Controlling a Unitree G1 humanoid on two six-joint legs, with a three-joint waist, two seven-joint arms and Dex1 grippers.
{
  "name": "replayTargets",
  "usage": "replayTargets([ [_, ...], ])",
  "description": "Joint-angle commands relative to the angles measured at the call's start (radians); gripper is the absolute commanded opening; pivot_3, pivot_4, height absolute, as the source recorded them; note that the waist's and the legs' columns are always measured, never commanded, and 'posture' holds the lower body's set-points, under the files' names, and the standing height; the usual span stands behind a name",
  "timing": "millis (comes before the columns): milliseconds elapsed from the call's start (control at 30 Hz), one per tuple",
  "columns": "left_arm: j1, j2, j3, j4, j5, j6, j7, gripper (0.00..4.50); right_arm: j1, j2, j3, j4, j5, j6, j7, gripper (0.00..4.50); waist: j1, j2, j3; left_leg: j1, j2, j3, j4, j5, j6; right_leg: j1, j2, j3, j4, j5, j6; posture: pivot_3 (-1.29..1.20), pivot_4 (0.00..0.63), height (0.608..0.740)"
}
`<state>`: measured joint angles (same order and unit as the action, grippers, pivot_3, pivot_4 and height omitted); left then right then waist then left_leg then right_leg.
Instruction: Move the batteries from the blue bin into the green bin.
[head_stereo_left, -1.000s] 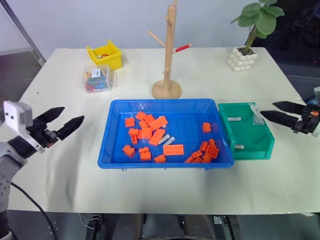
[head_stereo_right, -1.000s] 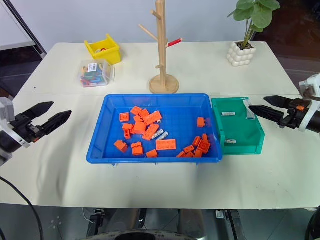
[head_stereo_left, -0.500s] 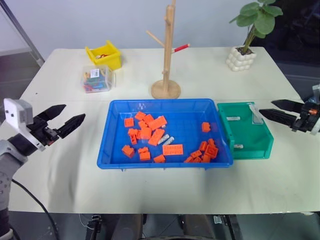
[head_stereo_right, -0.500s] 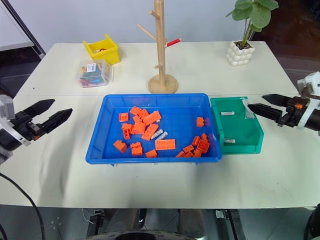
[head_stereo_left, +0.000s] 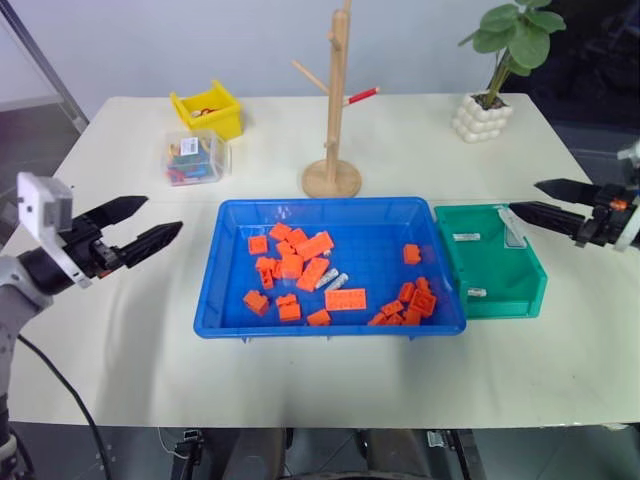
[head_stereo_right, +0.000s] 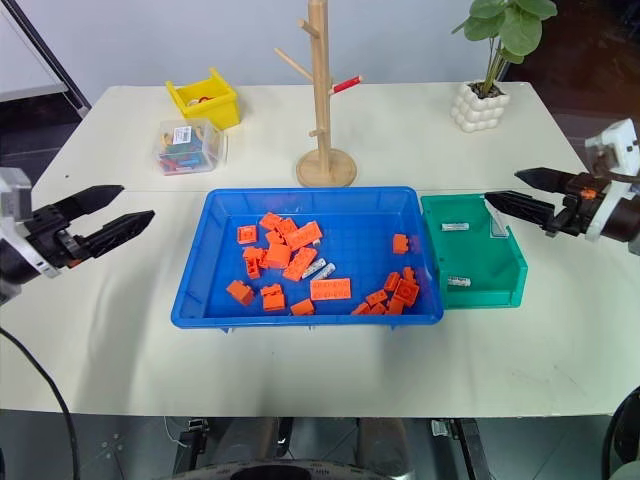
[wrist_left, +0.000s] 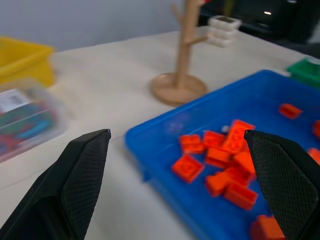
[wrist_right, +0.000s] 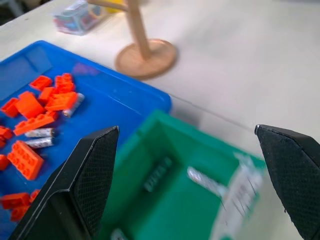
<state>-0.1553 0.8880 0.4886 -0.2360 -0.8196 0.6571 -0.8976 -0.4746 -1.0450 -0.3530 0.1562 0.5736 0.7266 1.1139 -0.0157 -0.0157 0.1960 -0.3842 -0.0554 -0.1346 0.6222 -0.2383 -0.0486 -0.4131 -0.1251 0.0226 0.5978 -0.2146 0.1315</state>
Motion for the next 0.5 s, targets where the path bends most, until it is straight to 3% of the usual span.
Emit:
replayTargets([
  [33,-0.054,0.046,-0.048,-0.007,-0.024,0.027,-0.076,4.50,-0.044,-0.016,0.012,-0.066,0.026,0.017,0.007,4.46,0.000,0.000,0.000,-0.002,0.000,0.000,0.000,0.000,0.000,-0.001,0.000,0.000,0.000,0.000,0.000,0.00,0.150,0.740],
  [233,-0.140,0.081,-0.193,0.010,0.024,0.016,-0.203,4.50,-0.083,-0.016,0.093,-0.197,0.059,0.082,0.032,4.46,-0.002,0.000,0.000,-0.007,0.001,0.000,0.001,0.000,0.000,-0.009,0.001,0.000,0.002,0.003,0.002,0.00,0.150,0.740],
  [500,-0.126,0.085,-0.260,0.029,0.098,-0.020,-0.262,4.50,-0.167,0.032,0.242,-0.315,0.083,0.107,0.080,4.46,-0.004,0.000,0.000,-0.008,0.002,0.000,0.001,0.000,0.000,-0.011,0.002,0.000,0.003,0.003,0.002,0.00,0.150,0.740],
])
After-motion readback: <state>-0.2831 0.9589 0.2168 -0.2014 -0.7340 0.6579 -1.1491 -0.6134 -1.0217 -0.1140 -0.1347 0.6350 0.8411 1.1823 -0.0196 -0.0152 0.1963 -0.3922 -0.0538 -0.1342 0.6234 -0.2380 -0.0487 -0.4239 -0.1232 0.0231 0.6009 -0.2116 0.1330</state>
